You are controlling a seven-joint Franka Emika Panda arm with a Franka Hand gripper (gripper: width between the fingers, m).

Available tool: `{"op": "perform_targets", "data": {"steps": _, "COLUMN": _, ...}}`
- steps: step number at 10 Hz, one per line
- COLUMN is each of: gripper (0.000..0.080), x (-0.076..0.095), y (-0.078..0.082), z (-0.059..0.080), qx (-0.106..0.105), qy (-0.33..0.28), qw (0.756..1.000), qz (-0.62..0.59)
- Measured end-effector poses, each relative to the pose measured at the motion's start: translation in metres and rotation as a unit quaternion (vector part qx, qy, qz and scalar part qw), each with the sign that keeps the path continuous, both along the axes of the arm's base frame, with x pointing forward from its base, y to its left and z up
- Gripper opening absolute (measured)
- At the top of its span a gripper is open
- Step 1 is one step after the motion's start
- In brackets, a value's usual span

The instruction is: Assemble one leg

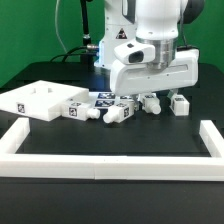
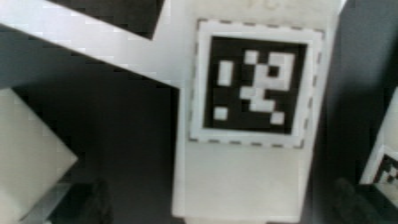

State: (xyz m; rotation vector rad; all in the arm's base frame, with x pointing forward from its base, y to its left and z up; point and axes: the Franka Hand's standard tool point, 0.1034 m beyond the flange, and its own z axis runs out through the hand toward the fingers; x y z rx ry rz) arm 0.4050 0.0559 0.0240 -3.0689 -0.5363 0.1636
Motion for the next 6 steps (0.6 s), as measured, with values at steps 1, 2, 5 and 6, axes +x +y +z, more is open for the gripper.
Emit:
{"op": "perform_targets", "data": {"steps": 1, "gripper": 0.0641, "x": 0.003, "y": -0.013, "z": 0.017, "qx": -0.003, "qy": 0.006, "qw": 1.000, "qz": 0.015}}
{"op": "perform_targets", "data": {"steps": 2, "gripper": 0.0647, "x": 0.004, "y": -0.027, "z": 0.027, "qx": -0.005, "qy": 0.009, "qw": 1.000, "qz": 0.021}}
{"op": "perform_targets", "data": {"steps": 5, "gripper": 0.0648, "x": 0.005, "y": -0.053, "z": 0.053, "qx": -0.007, "qy": -0.001, "qw": 1.000, "qz": 0.007}}
{"op": "perform_targets", "data": {"steps": 6, "gripper": 0.0648, "x": 0.004, "y": -0.052, "z": 0.051, "qx": -0.007, "qy": 0.001, "qw": 1.000, "qz": 0.009}}
